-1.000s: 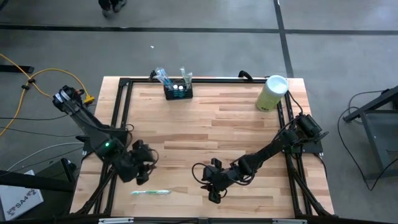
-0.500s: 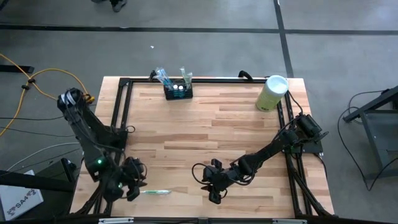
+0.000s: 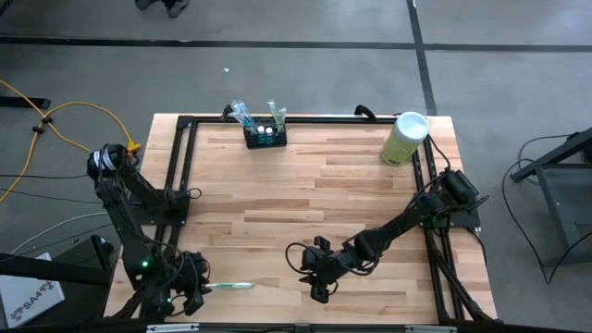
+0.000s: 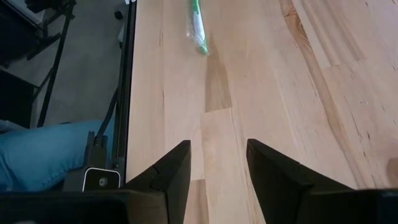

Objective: Pick & Place toothbrushing station
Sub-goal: Put the green toothbrush into the wire organizer

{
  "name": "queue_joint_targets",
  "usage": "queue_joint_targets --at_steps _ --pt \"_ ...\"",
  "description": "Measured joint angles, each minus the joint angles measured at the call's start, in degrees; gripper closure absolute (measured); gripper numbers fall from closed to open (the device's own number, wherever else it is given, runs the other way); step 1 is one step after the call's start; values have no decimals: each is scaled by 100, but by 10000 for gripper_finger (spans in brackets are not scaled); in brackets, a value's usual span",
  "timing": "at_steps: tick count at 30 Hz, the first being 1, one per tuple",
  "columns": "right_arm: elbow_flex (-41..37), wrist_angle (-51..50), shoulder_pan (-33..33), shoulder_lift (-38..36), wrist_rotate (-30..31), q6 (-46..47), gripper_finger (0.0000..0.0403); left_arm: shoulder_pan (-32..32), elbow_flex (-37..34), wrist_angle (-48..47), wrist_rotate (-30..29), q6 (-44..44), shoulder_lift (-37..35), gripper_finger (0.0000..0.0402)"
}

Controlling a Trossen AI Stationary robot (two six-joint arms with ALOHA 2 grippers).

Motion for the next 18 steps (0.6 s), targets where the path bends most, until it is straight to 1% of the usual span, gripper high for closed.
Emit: queue_joint_targets --at_steps 3,8,11,15,18 --pt "-1 0 0 0 0 -2 255 -210 0 -1 37 1 13 268" --pt "-2 0 0 0 4 -37 255 -560 0 -66 37 401 16 268" --pt "-1 0 0 0 30 -40 255 -722 0 -94 36 490 16 268" --pt "0 0 0 0 46 -46 255 -862 0 -251 37 488 16 268" --pt "0 4 0 0 48 -37 255 -907 0 -358 83 690 16 268"
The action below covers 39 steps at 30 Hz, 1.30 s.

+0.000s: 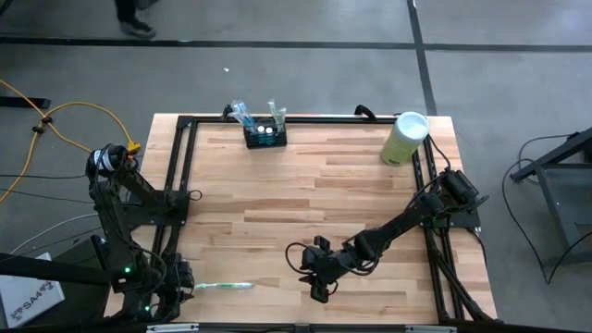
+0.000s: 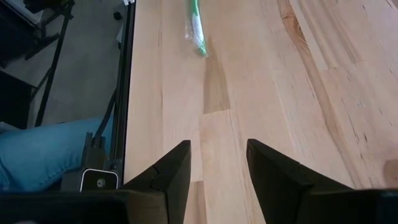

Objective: Pick & Place toothbrushing station
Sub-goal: Put the green toothbrush into the wire organizer

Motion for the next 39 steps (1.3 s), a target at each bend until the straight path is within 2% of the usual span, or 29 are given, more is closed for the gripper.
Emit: queue_joint_targets --at_steps 15,23,30,39 --pt "0 151 0 0 -1 29 255 -2 2 -512 210 182 154 268" --pt "0 178 0 0 -2 33 255 -1 2 -301 887 226 744 268" --pt "0 313 0 0 -2 35 255 0 2 25 816 283 990 268" --pt "-1 348 0 0 -5 171 255 -2 2 0 539 397 1038 268"
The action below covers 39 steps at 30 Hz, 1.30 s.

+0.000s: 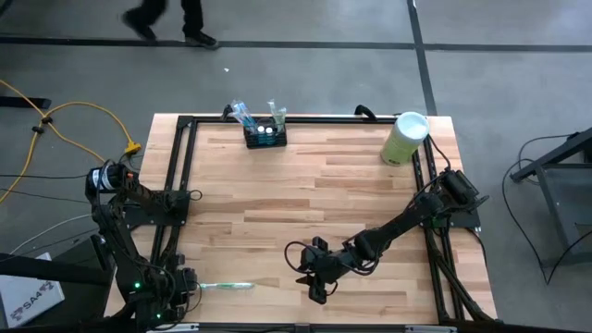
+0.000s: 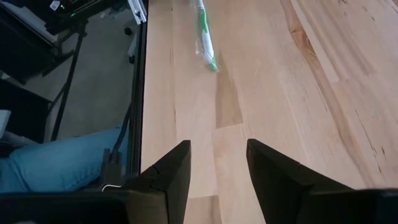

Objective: Pick & Place toothbrushing station
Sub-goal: Put the green toothbrush into the wire organizer

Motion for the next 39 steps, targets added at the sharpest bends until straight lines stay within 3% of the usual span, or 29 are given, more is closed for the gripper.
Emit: queue_joint_targets --at_steps 14,27,39 --pt "0 2 0 0 -12 13 255 0 0 -15 -35 11 0 268" --pt "1 2 0 0 -14 17 255 564 0 -31 1004 594 2 268" --pt "0 0 15 0 -14 15 255 575 0 -25 938 596 2 268"
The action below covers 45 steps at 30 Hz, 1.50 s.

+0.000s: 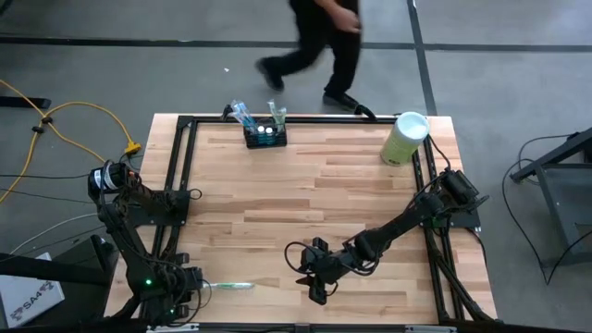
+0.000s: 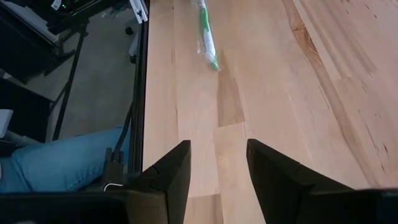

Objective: Pick & Place toothbrushing station
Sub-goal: Put the green toothbrush into the wire organizer

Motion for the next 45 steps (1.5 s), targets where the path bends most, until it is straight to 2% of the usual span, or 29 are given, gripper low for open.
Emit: queue_joint_targets --at_steps 9,12,21,31,39,45 --pt "0 0 1 0 0 0 255 0 0 16 -113 0 0 271" --pt "1 0 2 0 0 -1 255 0 0 15 -115 0 0 290" --pt "0 0 22 0 0 -2 255 0 0 44 -134 -21 0 392" --pt "-1 -2 22 0 0 -4 255 72 0 85 -341 45 0 401" --pt "0 -2 22 0 0 -30 255 766 13 -80 -365 1177 -70 401" --pt "0 -7 26 0 -2 -48 255 1477 152 -788 -441 2282 -262 401"
